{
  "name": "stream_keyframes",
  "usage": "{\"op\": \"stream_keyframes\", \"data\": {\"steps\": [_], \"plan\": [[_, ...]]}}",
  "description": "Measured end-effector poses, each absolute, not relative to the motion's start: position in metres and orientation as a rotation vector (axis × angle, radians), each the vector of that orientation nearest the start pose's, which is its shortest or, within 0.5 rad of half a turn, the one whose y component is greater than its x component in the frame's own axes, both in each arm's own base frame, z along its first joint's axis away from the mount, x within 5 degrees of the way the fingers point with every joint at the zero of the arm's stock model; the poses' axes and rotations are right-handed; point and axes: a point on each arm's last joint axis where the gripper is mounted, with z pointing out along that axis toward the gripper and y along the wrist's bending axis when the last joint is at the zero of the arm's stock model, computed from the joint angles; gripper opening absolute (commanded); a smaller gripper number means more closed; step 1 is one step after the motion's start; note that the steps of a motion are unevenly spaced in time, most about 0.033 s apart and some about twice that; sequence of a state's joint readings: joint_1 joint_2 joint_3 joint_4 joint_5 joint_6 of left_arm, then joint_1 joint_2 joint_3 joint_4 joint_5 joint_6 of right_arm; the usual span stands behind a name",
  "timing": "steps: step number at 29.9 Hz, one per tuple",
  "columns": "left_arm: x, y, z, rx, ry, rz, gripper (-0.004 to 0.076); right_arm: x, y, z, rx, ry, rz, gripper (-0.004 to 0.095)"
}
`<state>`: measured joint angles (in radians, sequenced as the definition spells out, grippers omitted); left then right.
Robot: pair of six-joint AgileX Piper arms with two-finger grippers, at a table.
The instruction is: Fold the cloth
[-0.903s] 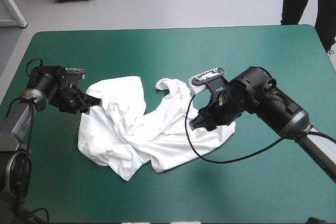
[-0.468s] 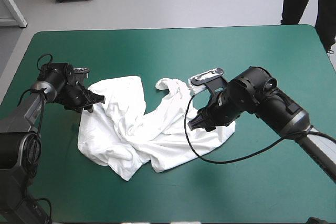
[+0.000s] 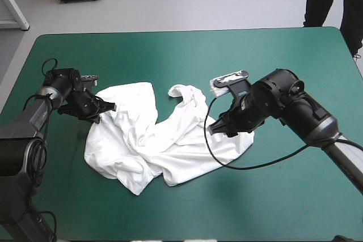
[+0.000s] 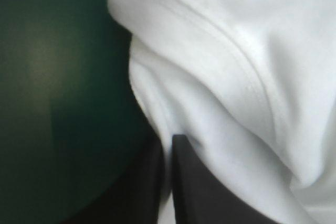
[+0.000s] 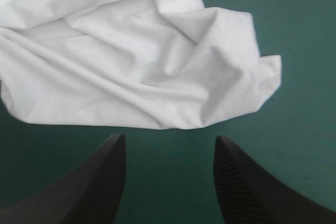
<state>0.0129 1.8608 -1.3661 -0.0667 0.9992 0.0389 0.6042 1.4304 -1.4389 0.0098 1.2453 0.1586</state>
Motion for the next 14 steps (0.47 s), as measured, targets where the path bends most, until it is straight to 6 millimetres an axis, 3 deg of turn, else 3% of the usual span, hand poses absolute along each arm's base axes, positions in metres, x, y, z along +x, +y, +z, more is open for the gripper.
{"op": "stream_keyframes", "data": {"steps": [3,8,14], "plan": [[0.372,-0.001,0.214,-0.011,2.974,-0.088,-0.0022,0.244,0.142,0.361,-0.533,2.720,0.186,0.0504],[0.372,-0.001,0.214,-0.011,2.973,-0.086,-0.0022,0.261,0.113,0.320,-0.484,2.845,0.091,0.0594],[0.372,-0.001,0.214,-0.011,2.973,-0.088,-0.0022,0.287,0.116,0.277,-0.476,2.904,0.091,0.0601]]}}
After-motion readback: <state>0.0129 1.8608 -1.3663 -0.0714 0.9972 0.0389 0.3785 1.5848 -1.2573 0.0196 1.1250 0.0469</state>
